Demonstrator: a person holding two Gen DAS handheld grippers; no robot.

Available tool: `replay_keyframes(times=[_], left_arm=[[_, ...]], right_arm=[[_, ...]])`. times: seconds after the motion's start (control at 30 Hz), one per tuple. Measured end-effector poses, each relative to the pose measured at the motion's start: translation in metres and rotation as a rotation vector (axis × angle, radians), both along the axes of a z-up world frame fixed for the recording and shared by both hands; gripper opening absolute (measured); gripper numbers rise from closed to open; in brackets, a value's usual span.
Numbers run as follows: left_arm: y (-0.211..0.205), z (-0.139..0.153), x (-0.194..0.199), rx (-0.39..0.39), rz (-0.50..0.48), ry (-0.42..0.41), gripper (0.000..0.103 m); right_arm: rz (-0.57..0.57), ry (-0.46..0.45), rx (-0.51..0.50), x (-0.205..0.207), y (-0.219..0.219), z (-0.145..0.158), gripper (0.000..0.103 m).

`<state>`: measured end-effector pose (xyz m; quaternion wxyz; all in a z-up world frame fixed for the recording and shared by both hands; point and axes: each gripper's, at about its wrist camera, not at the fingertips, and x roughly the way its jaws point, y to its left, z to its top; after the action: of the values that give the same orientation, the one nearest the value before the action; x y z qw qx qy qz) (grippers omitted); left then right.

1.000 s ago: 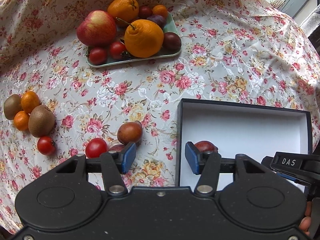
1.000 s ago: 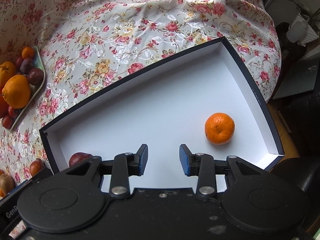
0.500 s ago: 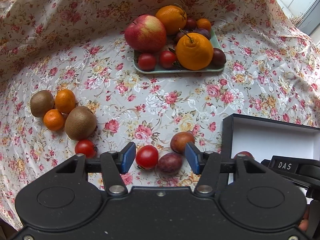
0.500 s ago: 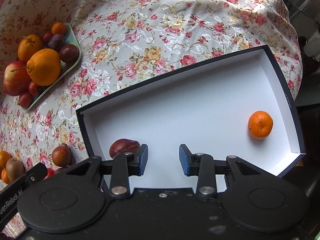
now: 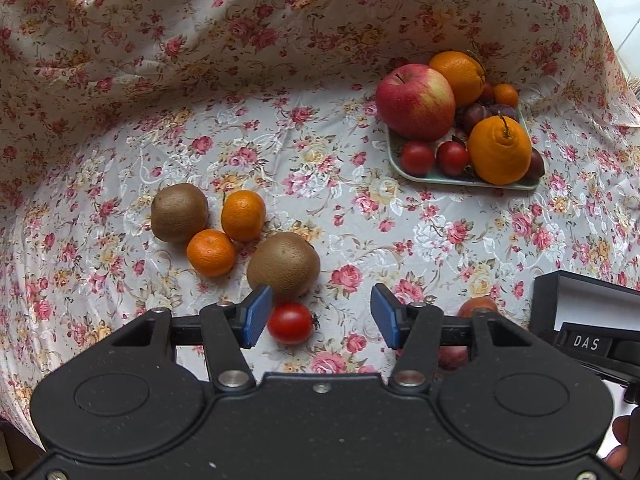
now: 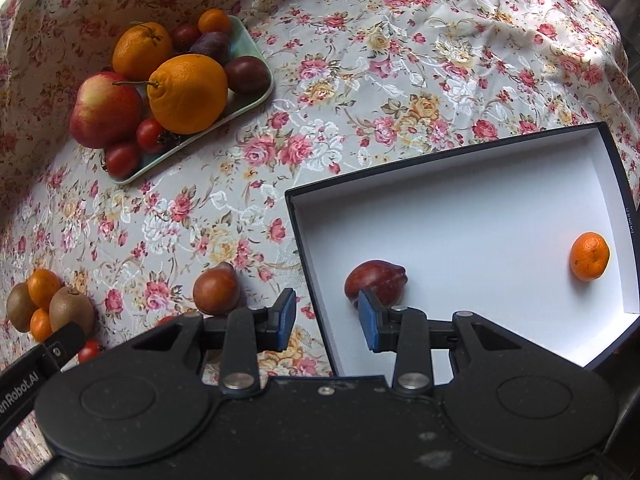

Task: Organize fruits
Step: 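Withdraw both open tools from the box back toward the loose fruit, then grasp a red tomato with the right tool while the left tool approaches a kiwi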

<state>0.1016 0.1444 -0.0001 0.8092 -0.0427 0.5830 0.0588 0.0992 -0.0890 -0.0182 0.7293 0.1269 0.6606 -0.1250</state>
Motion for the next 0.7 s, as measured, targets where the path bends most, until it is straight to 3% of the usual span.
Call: replay_keyframes(times=[0.27,0.4,0.7], left_arm=[[0.051,0.005,0.002,0.029,0.1,-0.03,0.061],[0.074,0.005,0.001,0.043,0.147,-0.04,0.069],[0.109,-0.005,-0.005,0.07,0.208,-0.008,0.069]], right_arm=[[0.041,-0.029,0.028,0.008,0.035,0.0,0.037],[0.063,-0.028,0.047,0.011,0.051,-0.002,0.037],[0.126,-0.012,0.097,0.018,0.098,-0.009,0.037]])
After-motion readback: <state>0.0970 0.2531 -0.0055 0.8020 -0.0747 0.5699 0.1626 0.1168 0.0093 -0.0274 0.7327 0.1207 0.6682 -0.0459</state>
